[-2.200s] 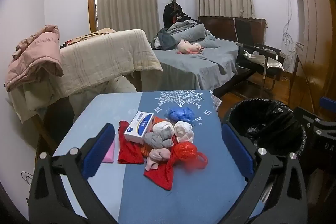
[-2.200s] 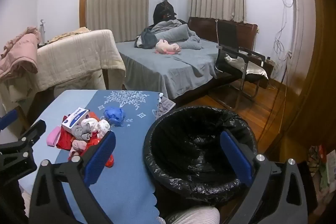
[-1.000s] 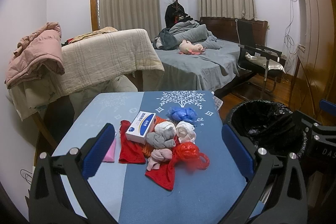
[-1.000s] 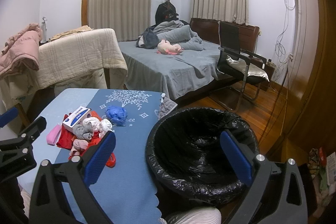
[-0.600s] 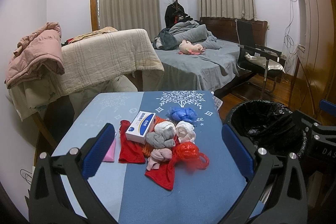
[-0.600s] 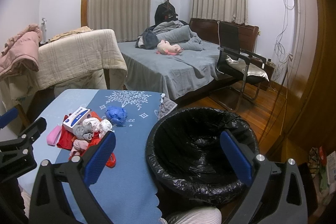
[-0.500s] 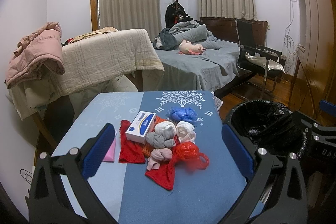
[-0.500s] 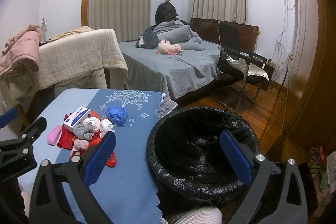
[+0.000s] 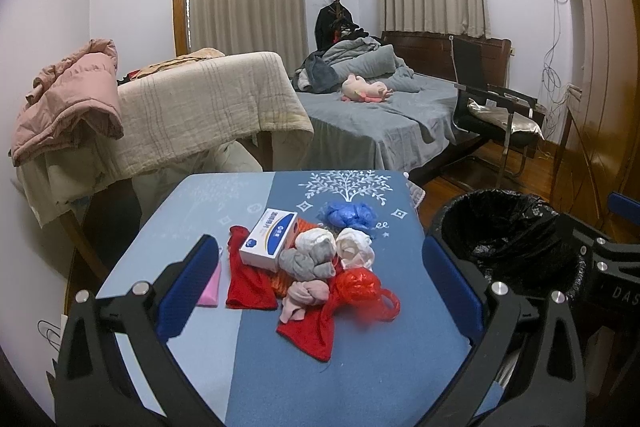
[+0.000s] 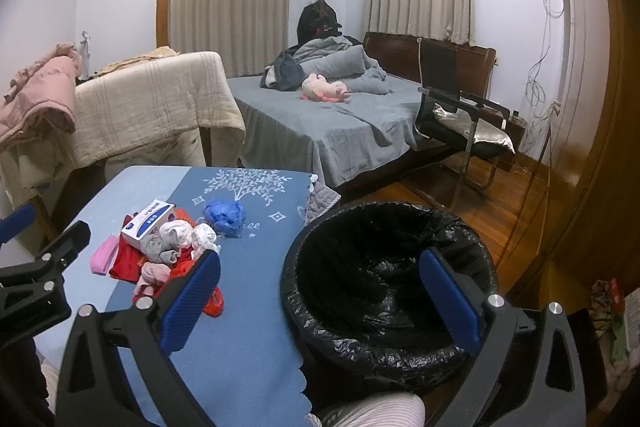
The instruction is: Collect trash
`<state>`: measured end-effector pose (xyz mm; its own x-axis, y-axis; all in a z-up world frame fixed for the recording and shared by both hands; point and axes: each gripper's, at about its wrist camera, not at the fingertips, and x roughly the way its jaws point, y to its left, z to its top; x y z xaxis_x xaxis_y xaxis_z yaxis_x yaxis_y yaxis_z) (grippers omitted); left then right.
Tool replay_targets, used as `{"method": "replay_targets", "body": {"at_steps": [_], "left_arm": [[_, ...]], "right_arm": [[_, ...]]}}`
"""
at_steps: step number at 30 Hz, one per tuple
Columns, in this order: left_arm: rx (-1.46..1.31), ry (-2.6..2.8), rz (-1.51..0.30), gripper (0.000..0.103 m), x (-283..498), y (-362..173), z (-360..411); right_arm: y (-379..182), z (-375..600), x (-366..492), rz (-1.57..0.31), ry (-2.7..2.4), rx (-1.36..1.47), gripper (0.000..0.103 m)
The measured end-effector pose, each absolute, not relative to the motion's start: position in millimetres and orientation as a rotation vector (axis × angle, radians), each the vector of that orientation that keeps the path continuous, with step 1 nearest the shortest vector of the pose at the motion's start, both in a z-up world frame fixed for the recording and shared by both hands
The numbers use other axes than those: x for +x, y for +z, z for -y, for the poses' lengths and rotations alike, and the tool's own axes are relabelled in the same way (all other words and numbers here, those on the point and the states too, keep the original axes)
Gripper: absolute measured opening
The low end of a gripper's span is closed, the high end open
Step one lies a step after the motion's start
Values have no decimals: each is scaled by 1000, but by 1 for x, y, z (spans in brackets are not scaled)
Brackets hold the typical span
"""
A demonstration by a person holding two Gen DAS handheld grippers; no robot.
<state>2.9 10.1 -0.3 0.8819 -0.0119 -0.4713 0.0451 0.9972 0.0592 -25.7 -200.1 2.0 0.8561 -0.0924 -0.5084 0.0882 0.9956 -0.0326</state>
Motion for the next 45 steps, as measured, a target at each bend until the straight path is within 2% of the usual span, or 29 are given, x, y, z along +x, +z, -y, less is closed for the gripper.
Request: {"method": "replay_targets", "body": {"at_steps": [24, 32, 37, 45], "left_arm": [[67, -29, -492, 98, 2, -4, -13], [64, -28, -507, 98, 6, -27, -16], [47, 3, -530, 98, 18, -38, -35], [8, 91, -607, 98, 43, -78, -79]], "right_arm": [[-4, 194, -22, -539, -65, -14, 97], [-9, 191, -14, -559, -43, -8, 97], [-26, 181, -2, -585, -11, -16, 97], [-77, 144, 33, -664, 88, -34, 88]]}}
